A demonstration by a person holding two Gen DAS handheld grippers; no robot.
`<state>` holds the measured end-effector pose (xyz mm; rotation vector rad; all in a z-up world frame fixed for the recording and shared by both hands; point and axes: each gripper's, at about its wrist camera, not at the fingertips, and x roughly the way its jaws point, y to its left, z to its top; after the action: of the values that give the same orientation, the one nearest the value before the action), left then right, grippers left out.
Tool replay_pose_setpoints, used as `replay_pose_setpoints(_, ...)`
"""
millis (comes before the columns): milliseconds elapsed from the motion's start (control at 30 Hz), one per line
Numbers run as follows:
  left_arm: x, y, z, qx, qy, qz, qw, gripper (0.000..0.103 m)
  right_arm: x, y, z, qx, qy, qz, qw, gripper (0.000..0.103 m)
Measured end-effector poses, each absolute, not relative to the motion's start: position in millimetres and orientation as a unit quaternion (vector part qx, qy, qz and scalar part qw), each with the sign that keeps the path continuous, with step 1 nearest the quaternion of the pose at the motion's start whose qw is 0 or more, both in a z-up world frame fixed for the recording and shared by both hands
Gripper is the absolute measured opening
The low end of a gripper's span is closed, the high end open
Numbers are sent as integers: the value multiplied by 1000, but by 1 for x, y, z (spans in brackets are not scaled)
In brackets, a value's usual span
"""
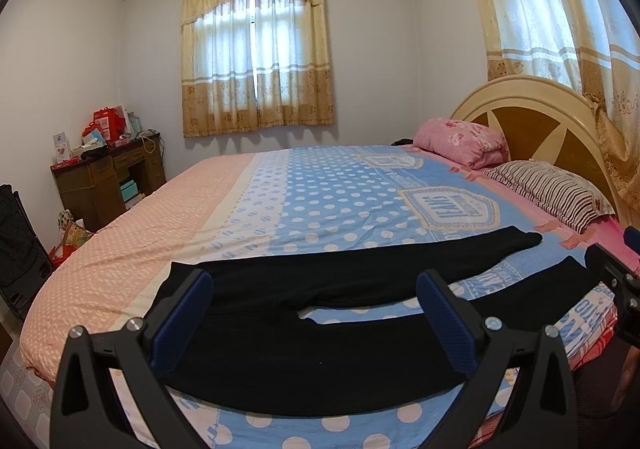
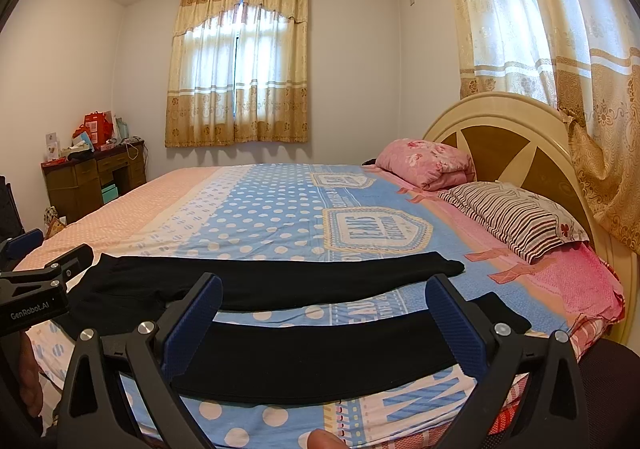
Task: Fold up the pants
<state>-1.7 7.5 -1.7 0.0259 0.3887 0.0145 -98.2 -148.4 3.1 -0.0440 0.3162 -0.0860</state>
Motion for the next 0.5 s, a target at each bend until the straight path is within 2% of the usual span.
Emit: replay_pose_setpoints(500,-2,9,-1,12,193,8,981,103,-98,-148,3,-23,157,-43,986,102)
